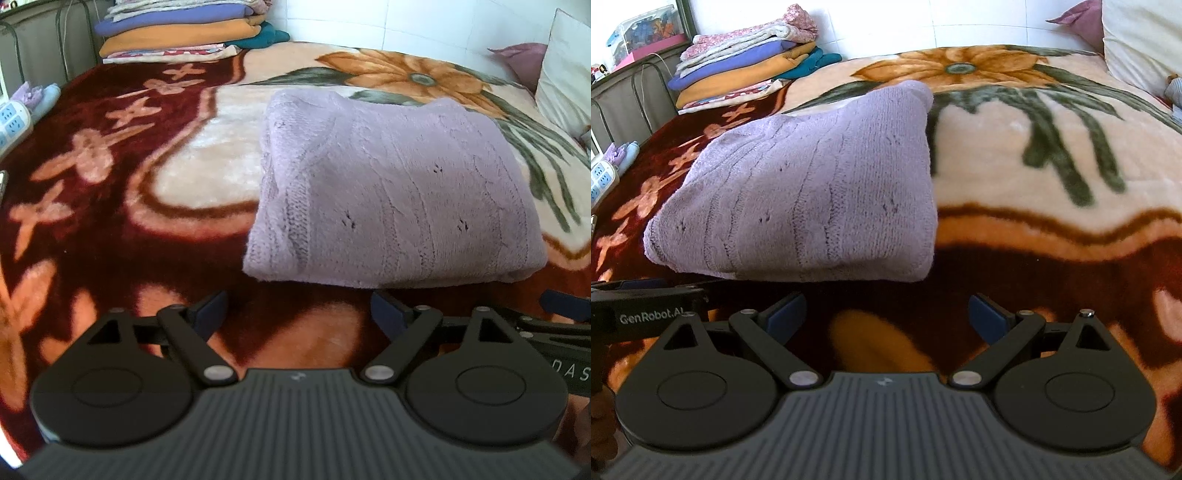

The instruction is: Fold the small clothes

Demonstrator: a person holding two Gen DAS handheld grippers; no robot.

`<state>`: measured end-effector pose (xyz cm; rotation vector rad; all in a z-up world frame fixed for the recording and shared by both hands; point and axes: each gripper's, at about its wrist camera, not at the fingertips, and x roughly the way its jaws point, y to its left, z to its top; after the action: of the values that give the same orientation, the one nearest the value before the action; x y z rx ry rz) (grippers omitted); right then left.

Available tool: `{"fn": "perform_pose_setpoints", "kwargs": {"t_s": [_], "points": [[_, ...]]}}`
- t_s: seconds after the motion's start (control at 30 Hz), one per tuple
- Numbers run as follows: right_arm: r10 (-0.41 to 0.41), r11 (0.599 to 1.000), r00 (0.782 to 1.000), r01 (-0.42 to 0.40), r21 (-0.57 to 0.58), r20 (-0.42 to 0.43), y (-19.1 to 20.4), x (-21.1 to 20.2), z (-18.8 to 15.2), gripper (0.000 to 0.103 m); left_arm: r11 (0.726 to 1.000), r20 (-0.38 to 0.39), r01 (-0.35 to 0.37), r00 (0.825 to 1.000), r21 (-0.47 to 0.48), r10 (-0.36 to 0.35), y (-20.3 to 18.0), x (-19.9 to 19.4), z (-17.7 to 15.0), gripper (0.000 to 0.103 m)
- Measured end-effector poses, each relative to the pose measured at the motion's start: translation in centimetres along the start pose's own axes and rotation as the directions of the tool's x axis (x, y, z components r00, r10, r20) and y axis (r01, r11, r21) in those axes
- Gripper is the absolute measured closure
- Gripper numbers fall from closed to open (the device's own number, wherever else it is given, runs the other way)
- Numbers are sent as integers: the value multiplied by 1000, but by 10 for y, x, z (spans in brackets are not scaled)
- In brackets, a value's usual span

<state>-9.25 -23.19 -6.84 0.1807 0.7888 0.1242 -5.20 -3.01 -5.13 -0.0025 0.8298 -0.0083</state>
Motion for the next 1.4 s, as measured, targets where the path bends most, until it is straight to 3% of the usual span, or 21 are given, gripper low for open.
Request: {"fn": "perform_pose_setpoints", "kwargs": {"t_s": [0.13,0.4,1.4], "points": [[4,1000,1000,-4,6,-1,-1,0,1,5,1000,-1,-12,1000,12,12,-3,1,-1,16],[5,1000,1000,-5,6,-3,-1,0,1,5,998,5,22,1000,-57,-21,5,-1,2,16],[8,1000,1000,-8,12,-3,-3,0,1,5,999,-3,2,1000,-53,-2,3,0,2,16]]}}
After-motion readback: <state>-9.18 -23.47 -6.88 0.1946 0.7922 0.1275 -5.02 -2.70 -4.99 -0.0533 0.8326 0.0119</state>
